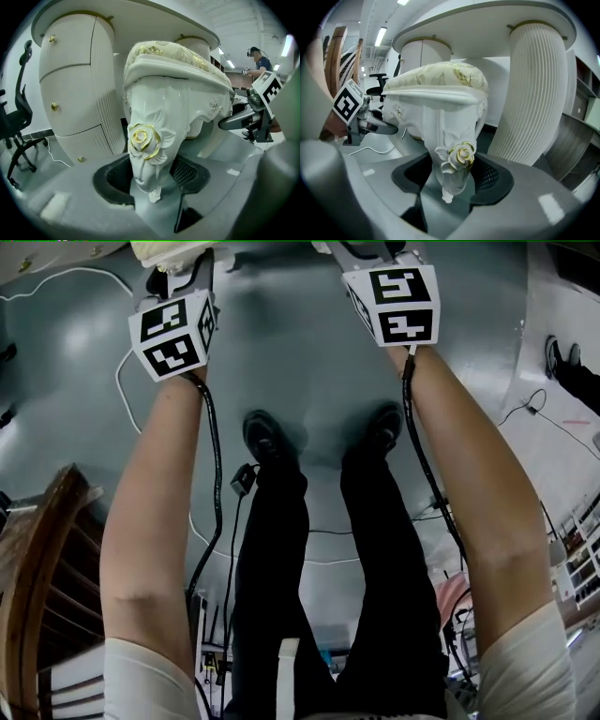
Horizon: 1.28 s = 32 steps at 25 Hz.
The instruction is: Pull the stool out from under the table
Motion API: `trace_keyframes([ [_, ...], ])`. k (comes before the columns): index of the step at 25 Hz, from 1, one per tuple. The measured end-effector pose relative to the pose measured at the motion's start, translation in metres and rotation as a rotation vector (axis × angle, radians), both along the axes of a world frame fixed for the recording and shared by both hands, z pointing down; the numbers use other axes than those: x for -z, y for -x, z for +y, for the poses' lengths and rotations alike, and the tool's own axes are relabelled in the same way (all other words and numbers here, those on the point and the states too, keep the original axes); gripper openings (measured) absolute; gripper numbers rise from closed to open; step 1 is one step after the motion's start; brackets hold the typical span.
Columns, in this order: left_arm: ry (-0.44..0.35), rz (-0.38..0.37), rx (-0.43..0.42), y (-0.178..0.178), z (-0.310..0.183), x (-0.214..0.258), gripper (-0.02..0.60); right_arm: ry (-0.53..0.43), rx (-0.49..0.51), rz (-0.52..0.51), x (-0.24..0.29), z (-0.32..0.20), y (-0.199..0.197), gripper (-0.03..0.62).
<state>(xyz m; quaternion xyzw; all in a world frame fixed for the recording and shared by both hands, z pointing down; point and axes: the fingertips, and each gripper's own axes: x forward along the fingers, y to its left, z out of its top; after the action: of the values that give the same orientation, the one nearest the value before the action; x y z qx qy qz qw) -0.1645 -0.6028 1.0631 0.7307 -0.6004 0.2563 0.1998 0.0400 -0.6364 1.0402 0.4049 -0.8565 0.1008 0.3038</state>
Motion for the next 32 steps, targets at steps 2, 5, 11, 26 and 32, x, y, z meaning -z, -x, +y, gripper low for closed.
trace_keyframes([
  [2, -0.001, 0.006, -0.005, -0.004, 0.015, -0.001, 0.224, 0.004, -0.001, 0.000, 0.000, 0.018, -0.005, 0.250],
  [5, 0.009, 0.012, -0.025, -0.014, 0.039, -0.006, 0.225, 0.021, -0.011, 0.010, -0.006, 0.045, -0.015, 0.249],
  [11, 0.035, 0.012, -0.051, -0.021, 0.100, -0.007, 0.227, 0.049, -0.028, 0.020, -0.008, 0.110, -0.023, 0.247],
  [26, 0.095, 0.009, -0.048, -0.047, 0.265, 0.006, 0.230, 0.103, 0.043, 0.047, 0.005, 0.267, -0.048, 0.247],
  [32, 0.117, 0.004, -0.043, -0.066, 0.321, 0.004, 0.230, 0.133, 0.051, 0.051, 0.004, 0.322, -0.067, 0.245],
])
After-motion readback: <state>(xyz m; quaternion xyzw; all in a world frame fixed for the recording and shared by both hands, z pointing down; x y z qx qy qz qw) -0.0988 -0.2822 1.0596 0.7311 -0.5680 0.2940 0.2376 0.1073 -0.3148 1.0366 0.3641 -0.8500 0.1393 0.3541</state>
